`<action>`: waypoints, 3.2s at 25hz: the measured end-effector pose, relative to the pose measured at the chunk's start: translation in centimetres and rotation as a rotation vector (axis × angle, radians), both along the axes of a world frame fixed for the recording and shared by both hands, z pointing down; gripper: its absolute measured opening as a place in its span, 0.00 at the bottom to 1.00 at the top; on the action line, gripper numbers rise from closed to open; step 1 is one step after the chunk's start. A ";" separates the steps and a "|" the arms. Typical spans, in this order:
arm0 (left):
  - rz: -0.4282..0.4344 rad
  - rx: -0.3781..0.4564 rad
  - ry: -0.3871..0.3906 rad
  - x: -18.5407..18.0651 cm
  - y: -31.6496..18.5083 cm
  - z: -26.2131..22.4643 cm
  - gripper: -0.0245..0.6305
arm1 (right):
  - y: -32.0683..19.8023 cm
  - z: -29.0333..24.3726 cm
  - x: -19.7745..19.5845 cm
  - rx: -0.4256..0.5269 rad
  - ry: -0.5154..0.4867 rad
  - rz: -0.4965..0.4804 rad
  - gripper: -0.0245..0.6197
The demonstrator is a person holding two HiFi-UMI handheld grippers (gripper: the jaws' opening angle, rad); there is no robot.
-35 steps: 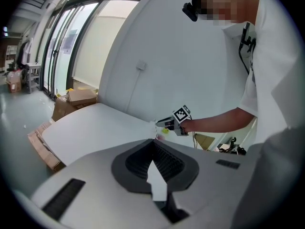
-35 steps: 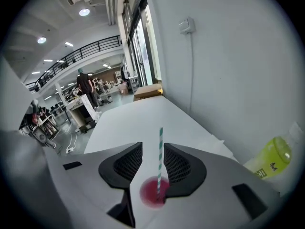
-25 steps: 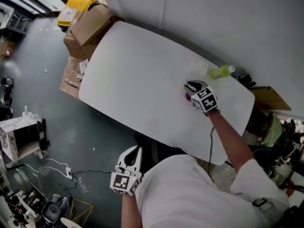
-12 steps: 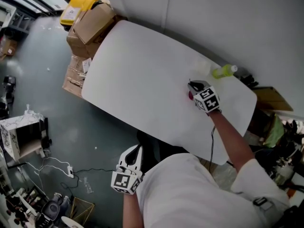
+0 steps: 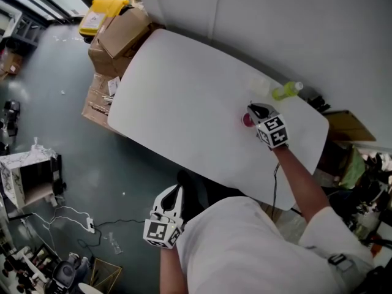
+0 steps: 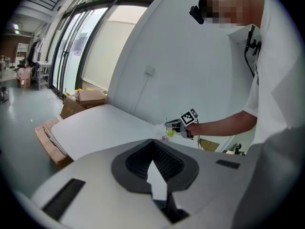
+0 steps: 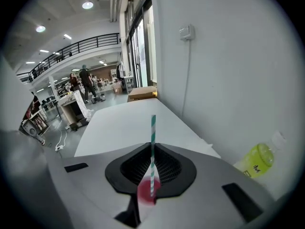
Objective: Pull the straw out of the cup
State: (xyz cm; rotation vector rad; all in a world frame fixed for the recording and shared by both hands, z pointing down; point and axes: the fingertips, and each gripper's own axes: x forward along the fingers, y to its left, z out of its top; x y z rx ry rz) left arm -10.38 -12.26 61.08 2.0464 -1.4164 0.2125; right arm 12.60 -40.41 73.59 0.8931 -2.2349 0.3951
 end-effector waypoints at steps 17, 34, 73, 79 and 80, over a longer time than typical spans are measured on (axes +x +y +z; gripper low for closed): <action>0.128 0.049 -0.019 -6.4 4.0 -1.0 0.04 | 7.3 -11.2 0.4 0.174 -0.066 0.131 0.11; 0.355 0.125 0.000 -7.9 6.8 -2.3 0.04 | 22.6 -19.9 4.0 0.281 -0.161 0.375 0.11; 0.436 0.213 0.014 6.9 12.6 -7.2 0.04 | 41.1 -24.6 18.0 0.401 -0.355 0.512 0.11; 0.431 0.212 0.011 6.7 12.6 -7.3 0.04 | 41.0 -24.6 17.7 0.401 -0.354 0.498 0.11; 0.431 0.213 0.011 6.6 12.5 -7.3 0.04 | 41.0 -24.6 17.6 0.401 -0.354 0.498 0.11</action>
